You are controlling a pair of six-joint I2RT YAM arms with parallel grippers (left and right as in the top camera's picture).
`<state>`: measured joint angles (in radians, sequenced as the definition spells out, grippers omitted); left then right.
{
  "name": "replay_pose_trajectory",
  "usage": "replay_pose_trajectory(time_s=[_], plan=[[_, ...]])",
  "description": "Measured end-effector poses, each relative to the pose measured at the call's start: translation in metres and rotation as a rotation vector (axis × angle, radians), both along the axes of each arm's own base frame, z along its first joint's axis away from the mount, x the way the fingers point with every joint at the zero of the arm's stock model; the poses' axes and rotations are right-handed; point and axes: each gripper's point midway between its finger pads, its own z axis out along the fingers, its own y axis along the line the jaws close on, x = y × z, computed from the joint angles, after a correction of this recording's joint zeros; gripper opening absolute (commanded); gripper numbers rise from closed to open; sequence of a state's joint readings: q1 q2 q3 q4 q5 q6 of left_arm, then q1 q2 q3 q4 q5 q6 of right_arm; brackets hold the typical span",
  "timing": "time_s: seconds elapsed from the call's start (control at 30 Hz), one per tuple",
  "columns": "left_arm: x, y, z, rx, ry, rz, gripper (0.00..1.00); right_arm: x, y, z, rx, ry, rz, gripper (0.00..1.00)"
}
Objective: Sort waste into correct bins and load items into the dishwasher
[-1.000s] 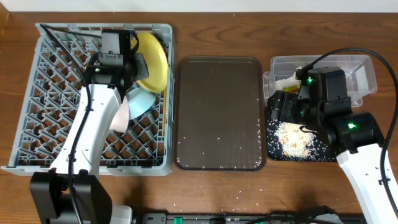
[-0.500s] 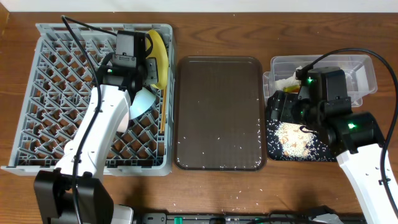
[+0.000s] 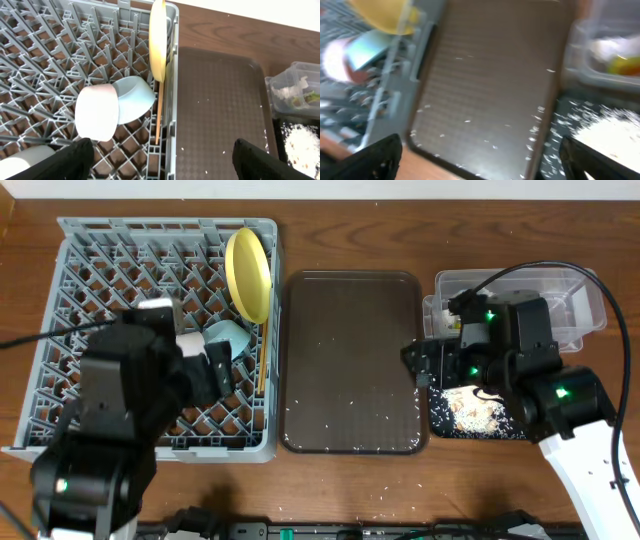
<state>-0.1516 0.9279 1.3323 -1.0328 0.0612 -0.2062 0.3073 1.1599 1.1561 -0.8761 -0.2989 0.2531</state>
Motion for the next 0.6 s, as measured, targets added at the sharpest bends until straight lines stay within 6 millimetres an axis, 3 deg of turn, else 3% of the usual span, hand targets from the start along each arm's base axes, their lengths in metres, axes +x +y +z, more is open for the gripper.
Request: replay_pose_trajectory(time_s=[0.17,0.3,0.4,0.57,0.6], plan=[[-0.009,0.001,0.008,-0.008,-0.036,-0.003,0.90,-0.024,0.035,0.009,0.116,0.041,0.135,0.99],[-0.009,0.001,0.008,-0.008,-0.034,-0.003,0.91,-0.030,0.039,0.008,0.121,0.058,0.158,0.99],[-0.008,0.000,0.007,-0.007,-0.029,-0.003,0.91,-0.026,0.039,0.018,0.092,-0.050,0.231,0.99],[-0.008,0.000,0.007,-0.007,-0.029,-0.004,0.92,-0.040,0.026,0.086,-0.013,-0.510,0.376,0.99],[-0.008,0.000,0.007,-0.007,-0.028,-0.004,0.91,-0.041,0.016,0.106,-0.047,-0.671,0.363,0.99]])
